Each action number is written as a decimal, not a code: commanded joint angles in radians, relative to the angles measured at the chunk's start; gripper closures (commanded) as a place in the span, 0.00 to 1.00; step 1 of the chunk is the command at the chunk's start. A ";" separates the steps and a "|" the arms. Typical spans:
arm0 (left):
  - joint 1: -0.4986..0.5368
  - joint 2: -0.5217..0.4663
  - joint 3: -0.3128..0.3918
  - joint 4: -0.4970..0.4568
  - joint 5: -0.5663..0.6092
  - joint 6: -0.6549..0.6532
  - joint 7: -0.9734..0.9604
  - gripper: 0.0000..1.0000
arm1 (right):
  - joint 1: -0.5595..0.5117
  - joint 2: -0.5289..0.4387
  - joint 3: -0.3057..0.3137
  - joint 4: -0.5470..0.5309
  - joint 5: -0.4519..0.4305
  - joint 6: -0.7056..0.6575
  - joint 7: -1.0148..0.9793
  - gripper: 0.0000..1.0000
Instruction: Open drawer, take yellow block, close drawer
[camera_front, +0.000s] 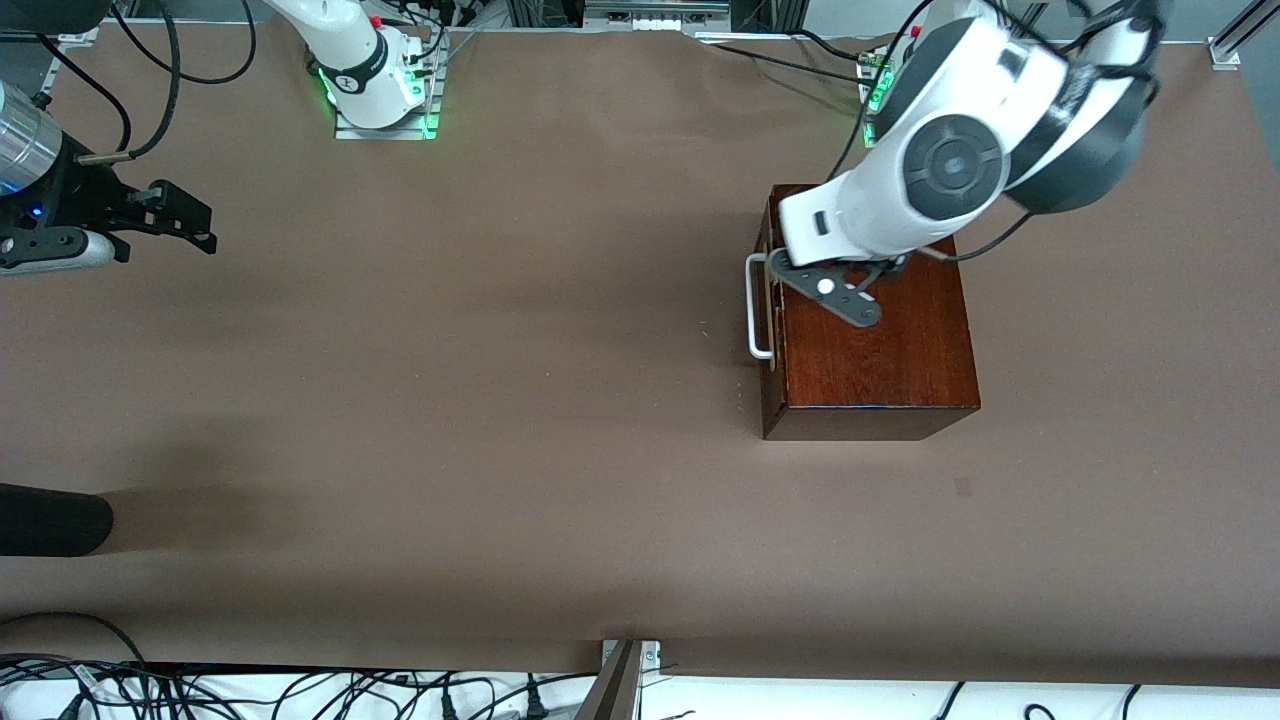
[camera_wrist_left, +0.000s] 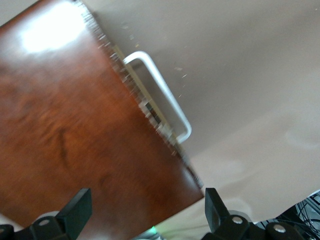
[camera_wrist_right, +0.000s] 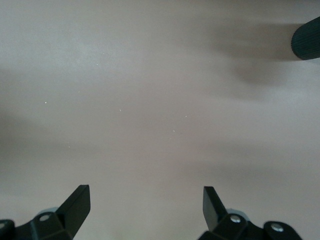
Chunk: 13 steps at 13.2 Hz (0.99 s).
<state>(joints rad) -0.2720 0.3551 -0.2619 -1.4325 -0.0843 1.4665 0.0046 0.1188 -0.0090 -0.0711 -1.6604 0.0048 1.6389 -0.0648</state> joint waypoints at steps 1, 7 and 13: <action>-0.054 0.100 0.007 0.060 0.005 0.076 -0.121 0.00 | -0.013 0.007 0.010 0.024 -0.009 -0.017 0.003 0.00; -0.240 0.200 0.010 0.058 0.171 0.199 -0.610 0.00 | -0.013 0.007 0.010 0.024 -0.008 -0.017 0.003 0.00; -0.243 0.237 0.012 0.031 0.322 0.232 -0.752 0.00 | -0.013 0.007 0.010 0.024 -0.008 -0.017 0.002 0.00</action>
<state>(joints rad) -0.5163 0.5729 -0.2513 -1.4141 0.1909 1.6911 -0.7103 0.1187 -0.0089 -0.0711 -1.6602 0.0048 1.6388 -0.0648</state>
